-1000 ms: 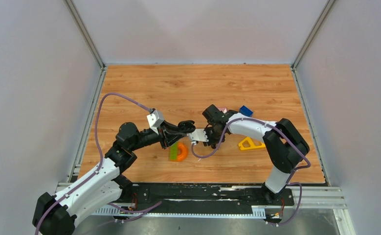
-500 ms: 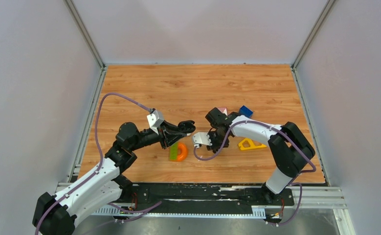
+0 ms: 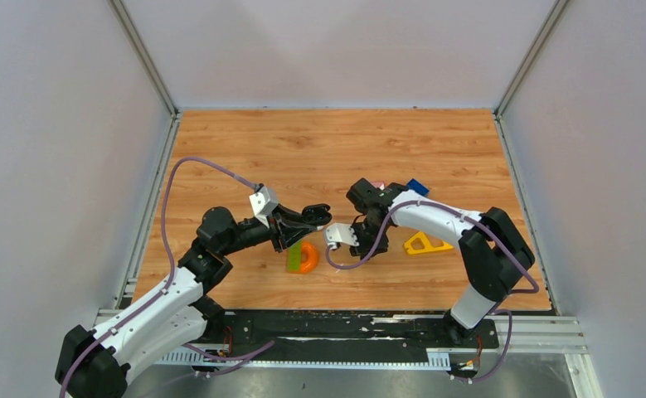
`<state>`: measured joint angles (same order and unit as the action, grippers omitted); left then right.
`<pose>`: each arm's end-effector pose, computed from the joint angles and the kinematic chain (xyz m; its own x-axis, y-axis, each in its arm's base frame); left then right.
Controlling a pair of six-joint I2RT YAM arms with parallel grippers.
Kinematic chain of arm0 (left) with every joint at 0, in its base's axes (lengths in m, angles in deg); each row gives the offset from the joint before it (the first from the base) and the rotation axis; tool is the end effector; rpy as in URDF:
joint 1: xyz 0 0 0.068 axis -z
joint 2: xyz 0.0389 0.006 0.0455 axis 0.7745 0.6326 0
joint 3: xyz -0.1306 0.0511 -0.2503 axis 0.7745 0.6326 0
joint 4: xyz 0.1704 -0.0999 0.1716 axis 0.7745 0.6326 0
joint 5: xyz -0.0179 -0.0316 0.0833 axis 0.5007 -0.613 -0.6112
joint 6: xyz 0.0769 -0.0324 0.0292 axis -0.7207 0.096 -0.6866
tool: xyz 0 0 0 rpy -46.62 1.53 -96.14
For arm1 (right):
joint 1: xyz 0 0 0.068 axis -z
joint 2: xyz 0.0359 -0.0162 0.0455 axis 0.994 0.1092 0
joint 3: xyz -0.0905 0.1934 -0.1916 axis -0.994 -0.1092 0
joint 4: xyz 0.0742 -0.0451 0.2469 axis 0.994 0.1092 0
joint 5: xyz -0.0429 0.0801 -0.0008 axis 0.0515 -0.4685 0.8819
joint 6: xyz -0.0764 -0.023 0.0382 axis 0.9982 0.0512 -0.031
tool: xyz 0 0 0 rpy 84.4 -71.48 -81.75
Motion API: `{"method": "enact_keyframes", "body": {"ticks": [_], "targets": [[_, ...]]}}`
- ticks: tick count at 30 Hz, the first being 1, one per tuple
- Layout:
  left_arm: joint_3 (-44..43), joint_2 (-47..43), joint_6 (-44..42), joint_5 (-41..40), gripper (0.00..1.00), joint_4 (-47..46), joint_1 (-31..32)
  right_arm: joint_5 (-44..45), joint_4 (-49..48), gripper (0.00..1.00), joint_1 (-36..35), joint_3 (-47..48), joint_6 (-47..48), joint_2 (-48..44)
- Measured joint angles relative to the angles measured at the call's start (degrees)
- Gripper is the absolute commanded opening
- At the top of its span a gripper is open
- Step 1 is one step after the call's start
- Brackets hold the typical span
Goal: Insert the wireless bluetooth earbuds into the charging case
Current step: Pick up the earbud from the center of the board.
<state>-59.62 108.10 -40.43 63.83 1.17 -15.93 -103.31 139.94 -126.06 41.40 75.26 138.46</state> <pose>0.1474 -0.1561 0.2890 -0.1991 -0.1173 -0.9729 0.9113 0.3430 -0.2279 0.2028 0.2160 0.1595 0.2991 -0.9052 -0.3018 -0.9442 -0.3264 0.0432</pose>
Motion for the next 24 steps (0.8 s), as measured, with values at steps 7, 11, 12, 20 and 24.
{"method": "enact_keyframes", "body": {"ticks": [7,11,12,20,24], "targets": [[0.0,0.0,0.0,0.0,0.01,0.0,0.0,-2.49,2.05,0.32,0.0,1.95,-0.13,1.51],[0.02,0.02,0.0,0.0,0.01,0.0,0.0,-3.52,2.1,0.32,0.0,1.95,-0.57,1.57],[0.0,0.02,0.0,0.0,0.01,0.0,0.0,-3.67,2.05,0.32,0.0,1.95,-0.72,1.66],[0.0,0.09,0.0,0.0,0.01,0.02,0.0,-4.07,0.44,0.31,0.0,2.01,-2.03,3.89],[0.0,0.09,0.0,0.0,0.01,0.02,0.0,-4.09,0.22,0.3,0.0,3.06,-2.62,5.25]]}}
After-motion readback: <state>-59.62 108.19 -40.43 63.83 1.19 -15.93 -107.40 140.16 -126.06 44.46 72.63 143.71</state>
